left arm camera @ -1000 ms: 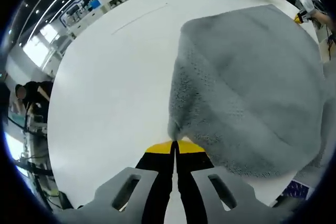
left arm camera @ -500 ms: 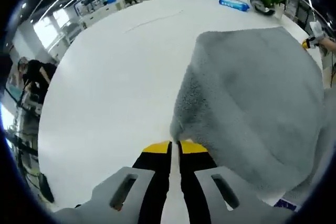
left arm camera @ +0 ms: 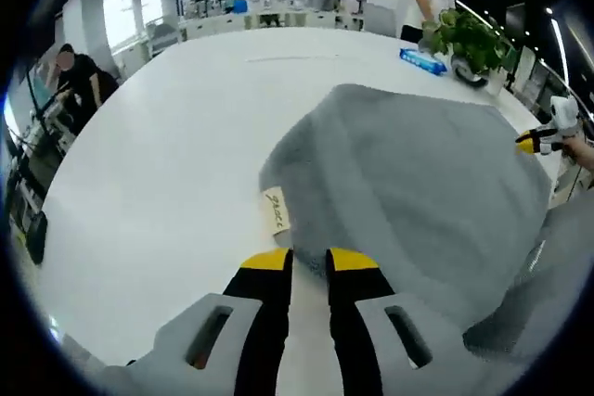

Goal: Open the folded towel by lifting each exposed corner and separating the folded layers until the towel lies flat within the target outline without major curled edges

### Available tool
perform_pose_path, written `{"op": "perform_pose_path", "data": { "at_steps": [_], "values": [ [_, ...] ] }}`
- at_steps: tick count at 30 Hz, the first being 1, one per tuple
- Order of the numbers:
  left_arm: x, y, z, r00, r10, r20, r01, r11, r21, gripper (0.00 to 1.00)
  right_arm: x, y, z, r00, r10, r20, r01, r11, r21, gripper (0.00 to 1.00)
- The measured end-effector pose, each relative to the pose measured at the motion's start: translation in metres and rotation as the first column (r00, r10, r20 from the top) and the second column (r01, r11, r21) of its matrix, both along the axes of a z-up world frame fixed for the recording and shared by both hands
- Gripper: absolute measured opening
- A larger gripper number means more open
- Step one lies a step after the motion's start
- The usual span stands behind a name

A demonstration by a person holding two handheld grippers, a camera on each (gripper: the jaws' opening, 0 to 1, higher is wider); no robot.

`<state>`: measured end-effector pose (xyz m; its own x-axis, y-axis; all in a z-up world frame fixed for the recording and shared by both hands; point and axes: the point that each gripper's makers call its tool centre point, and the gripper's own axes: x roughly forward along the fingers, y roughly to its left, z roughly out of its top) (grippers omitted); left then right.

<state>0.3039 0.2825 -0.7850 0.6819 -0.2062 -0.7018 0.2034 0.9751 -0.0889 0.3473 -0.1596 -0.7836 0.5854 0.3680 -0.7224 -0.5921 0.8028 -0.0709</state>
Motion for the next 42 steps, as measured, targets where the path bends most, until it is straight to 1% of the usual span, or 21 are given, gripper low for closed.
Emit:
{"op": "perform_pose_path", "data": {
  "at_steps": [2, 6, 11, 14, 16, 19, 21, 23, 26, 27, 29, 30, 31, 32, 33, 34, 36, 37, 39, 40, 42],
  "values": [
    [-0.010, -0.004, 0.001, 1.000, 0.001, 0.002, -0.001, 1.000, -0.010, 0.14, -0.002, 0.021, 0.004, 0.999, 0.034, 0.003, -0.034, 0.999, 0.023, 0.11],
    [-0.027, -0.007, 0.000, 1.000, 0.010, -0.007, -0.010, 1.000, -0.022, 0.14, -0.009, 0.046, 0.006, 0.997, 0.074, 0.002, -0.074, 0.996, 0.043, 0.11],
    [-0.044, -0.014, -0.003, 0.999, 0.049, -0.016, -0.050, 0.996, -0.078, 0.14, -0.022, 0.064, 0.004, 0.993, 0.115, -0.004, -0.115, 0.992, 0.044, 0.11],
    [-0.051, -0.021, -0.005, 0.999, 0.037, -0.006, -0.038, 0.995, -0.096, 0.14, -0.030, 0.071, 0.004, 0.990, 0.139, -0.006, -0.139, 0.990, 0.036, 0.11],
    [-0.055, -0.027, -0.005, 0.999, 0.034, 0.001, -0.034, 0.992, -0.120, 0.14, -0.037, 0.077, 0.007, 0.990, 0.144, -0.006, -0.143, 0.988, 0.054, 0.11],
    [-0.057, -0.035, -0.007, 0.999, 0.051, 0.004, -0.049, 0.985, -0.165, 0.14, -0.046, 0.083, 0.008, 0.989, 0.148, -0.006, -0.148, 0.987, 0.070, 0.11],
    [-0.055, -0.037, -0.009, 0.998, 0.060, -0.001, -0.059, 0.982, -0.177, 0.14, -0.050, 0.087, 0.008, 0.989, 0.149, -0.013, -0.147, 0.986, 0.083, 0.11],
    [-0.050, -0.041, -0.005, 0.997, 0.076, 0.007, -0.072, 0.973, -0.220, 0.14, -0.054, 0.089, 0.008, 0.988, 0.153, -0.016, -0.151, 0.984, 0.089, 0.10],
    [-0.040, -0.043, 0.006, 0.991, 0.131, 0.019, -0.118, 0.939, -0.322, 0.14, -0.055, 0.089, 0.007, 0.989, 0.147, -0.018, -0.145, 0.985, 0.096, 0.10],
    [-0.037, -0.040, 0.009, 0.986, 0.167, 0.012, -0.152, 0.923, -0.354, 0.14, -0.055, 0.089, 0.008, 0.990, 0.140, -0.020, -0.138, 0.985, 0.104, 0.10],
    [-0.035, -0.039, 0.010, 0.982, 0.190, -0.015, -0.180, 0.900, -0.398, 0.14, -0.055, 0.087, 0.008, 0.991, 0.133, -0.020, -0.130, 0.986, 0.108, 0.10],
    [-0.035, -0.037, 0.005, 0.976, 0.211, -0.056, -0.215, 0.885, -0.412, 0.15, -0.055, 0.087, 0.008, 0.991, 0.131, -0.020, -0.128, 0.986, 0.108, 0.10],
    [-0.036, -0.035, 0.002, 0.973, 0.218, -0.077, -0.230, 0.886, -0.403, 0.16, -0.056, 0.086, 0.008, 0.991, 0.129, -0.022, -0.126, 0.986, 0.107, 0.10],
    [-0.036, -0.031, -0.005, 0.973, 0.214, -0.083, -0.230, 0.909, -0.349, 0.15, -0.056, 0.086, 0.007, 0.991, 0.129, -0.024, -0.126, 0.986, 0.106, 0.10],
    [-0.036, -0.028, -0.007, 0.978, 0.197, -0.063, -0.207, 0.934, -0.293, 0.15, -0.056, 0.086, 0.006, 0.991, 0.129, -0.025, -0.126, 0.986, 0.105, 0.10],
    [-0.037, -0.030, -0.009, 0.980, 0.189, -0.065, -0.199, 0.941, -0.273, 0.15, -0.056, 0.086, 0.006, 0.992, 0.127, -0.026, -0.124, 0.987, 0.105, 0.09],
    [-0.037, -0.036, -0.010, 0.976, 0.201, -0.083, -0.217, 0.926, -0.310, 0.14, -0.057, 0.086, 0.006, 0.992, 0.121, -0.031, -0.117, 0.987, 0.112, 0.08],
    [-0.036, -0.035, -0.012, 0.974, 0.209, -0.090, -0.227, 0.924, -0.309, 0.13, -0.057, 0.086, 0.006, 0.992, 0.120, -0.032, -0.116, 0.987, 0.114, 0.08],
    [-0.036, -0.034, -0.013, 0.977, 0.200, -0.080, -0.214, 0.937, -0.277, 0.03, -0.057, 0.087, 0.005, 0.992, 0.121, -0.033, -0.116, 0.986, 0.116, 0.07],
    [-0.037, -0.035, -0.013, 0.976, 0.202, -0.084, -0.218, 0.936, -0.275, 0.00, -0.057, 0.087, 0.005, 0.992, 0.120, -0.035, -0.115, 0.986, 0.118, 0.07],
    [-0.036, -0.036, -0.012, 0.977, 0.195, -0.085, -0.211, 0.937, -0.278, 0.00, -0.057, 0.088, 0.005, 0.992, 0.120, -0.035, -0.115, 0.986, 0.120, 0.07]
  ]
}}
